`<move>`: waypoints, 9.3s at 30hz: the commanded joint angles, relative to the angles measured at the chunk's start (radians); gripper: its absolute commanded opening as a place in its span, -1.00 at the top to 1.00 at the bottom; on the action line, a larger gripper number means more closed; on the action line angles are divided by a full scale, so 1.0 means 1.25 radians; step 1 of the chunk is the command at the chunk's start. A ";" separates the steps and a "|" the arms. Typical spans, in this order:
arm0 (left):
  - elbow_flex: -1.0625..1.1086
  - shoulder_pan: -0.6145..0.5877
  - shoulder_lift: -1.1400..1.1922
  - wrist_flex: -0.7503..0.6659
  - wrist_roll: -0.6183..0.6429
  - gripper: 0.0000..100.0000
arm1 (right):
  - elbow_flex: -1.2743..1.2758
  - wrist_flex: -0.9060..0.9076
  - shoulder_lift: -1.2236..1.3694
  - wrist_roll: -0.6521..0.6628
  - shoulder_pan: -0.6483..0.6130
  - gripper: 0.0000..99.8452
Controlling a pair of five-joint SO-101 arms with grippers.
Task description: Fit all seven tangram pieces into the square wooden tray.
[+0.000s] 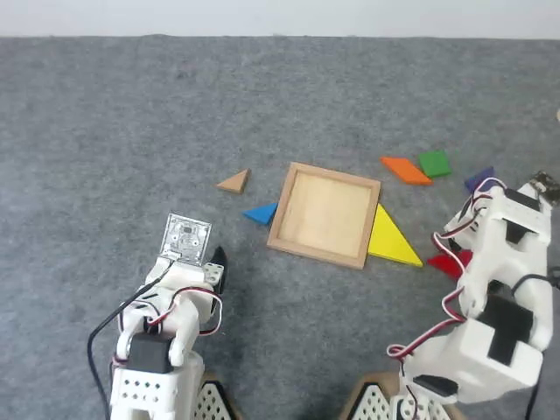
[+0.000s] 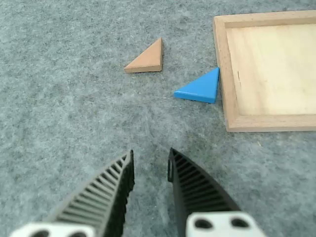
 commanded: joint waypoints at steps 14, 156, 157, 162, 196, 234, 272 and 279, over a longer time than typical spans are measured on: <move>-0.009 0.005 -0.011 0.002 0.006 0.78 | -0.056 0.047 0.085 -0.095 -0.021 0.09; -0.009 0.005 -0.011 0.002 0.006 0.78 | -0.426 0.191 0.336 0.079 -0.031 0.41; -0.009 0.005 -0.011 0.002 0.006 0.78 | -0.428 0.191 0.339 0.079 -0.031 0.41; -0.009 0.005 -0.011 0.002 0.006 0.78 | -0.431 0.191 0.339 0.077 -0.030 0.41; -0.009 0.005 -0.011 0.002 0.006 0.78 | -0.655 0.441 0.073 0.392 -0.565 0.99; -0.009 0.005 -0.011 0.002 0.006 0.78 | -0.653 0.187 0.334 -0.164 -0.682 0.55; -0.009 0.005 -0.011 0.002 0.006 0.78 | -0.773 0.327 0.328 -0.036 -0.730 0.71; -0.009 0.005 -0.011 0.002 0.006 0.78 | -0.641 0.354 0.035 0.097 -0.638 0.71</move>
